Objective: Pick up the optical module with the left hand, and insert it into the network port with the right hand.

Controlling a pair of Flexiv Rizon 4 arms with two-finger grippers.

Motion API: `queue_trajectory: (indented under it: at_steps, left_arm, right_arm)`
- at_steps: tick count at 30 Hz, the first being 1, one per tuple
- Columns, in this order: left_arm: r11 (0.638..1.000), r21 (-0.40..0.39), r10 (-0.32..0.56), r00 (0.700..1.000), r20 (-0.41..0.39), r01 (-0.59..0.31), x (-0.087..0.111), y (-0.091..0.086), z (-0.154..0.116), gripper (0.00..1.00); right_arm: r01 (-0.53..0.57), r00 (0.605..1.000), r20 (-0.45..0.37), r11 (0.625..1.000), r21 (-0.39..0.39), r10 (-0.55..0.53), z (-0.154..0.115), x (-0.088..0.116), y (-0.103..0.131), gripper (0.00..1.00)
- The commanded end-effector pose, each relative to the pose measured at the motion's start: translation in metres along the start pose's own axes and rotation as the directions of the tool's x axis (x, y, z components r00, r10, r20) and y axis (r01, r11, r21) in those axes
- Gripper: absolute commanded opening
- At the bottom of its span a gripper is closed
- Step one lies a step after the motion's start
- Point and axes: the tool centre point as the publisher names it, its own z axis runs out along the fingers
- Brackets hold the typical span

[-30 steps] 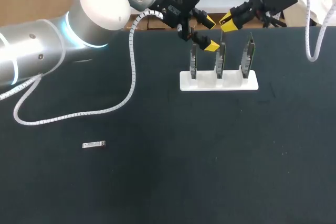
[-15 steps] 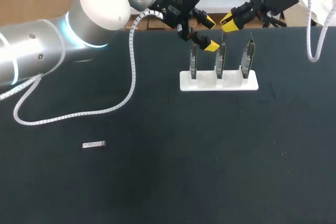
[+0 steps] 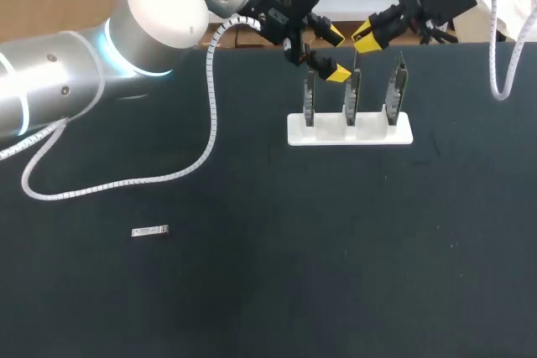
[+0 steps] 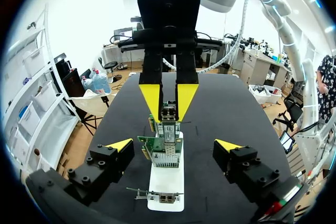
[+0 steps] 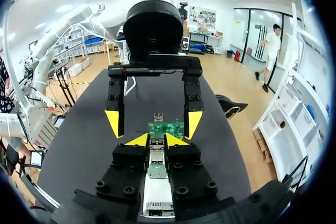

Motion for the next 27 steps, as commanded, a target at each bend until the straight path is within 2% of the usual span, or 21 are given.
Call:
queue_trajectory:
  at_steps: [1,17,18,19,20,27]
  left_arm:
    - [1.0,0.002,-0.002,1.0,-0.004,0.002,-0.0008,0.0011,0.0003,1.0]
    - [1.0,0.002,-0.002,1.0,-0.004,0.002,-0.0008,0.0011,0.0003,1.0]
    - [1.0,0.002,-0.002,1.0,-0.004,0.002,-0.0008,0.0011,0.0003,1.0]
    - [1.0,0.002,-0.002,1.0,-0.004,0.002,-0.0008,0.0011,0.0003,1.0]
    - [1.0,0.002,-0.002,1.0,-0.004,0.002,-0.0008,0.0011,0.0003,1.0]
    - [1.0,0.002,-0.002,1.0,-0.004,0.002,-0.0008,0.0011,0.0003,1.0]
  right_arm:
    - [-0.004,1.0,-0.001,1.0,0.0,0.004,0.0012,0.0024,-0.001,0.0]
    - [-0.019,1.0,-0.001,1.0,-0.007,0.019,0.0058,0.0089,-0.0022,0.0]
    - [-0.02,1.0,-0.002,1.0,-0.008,0.02,0.0059,0.0092,-0.0022,0.06]
    - [-0.022,1.0,-0.003,1.0,-0.006,0.022,0.0059,0.0094,-0.0023,0.45]
    - [-0.024,1.0,-0.003,1.0,-0.005,0.024,0.0058,0.0095,-0.0023,1.0]
    - [-0.024,1.0,0.004,1.0,0.007,0.024,0.0022,0.0088,-0.0033,1.0]
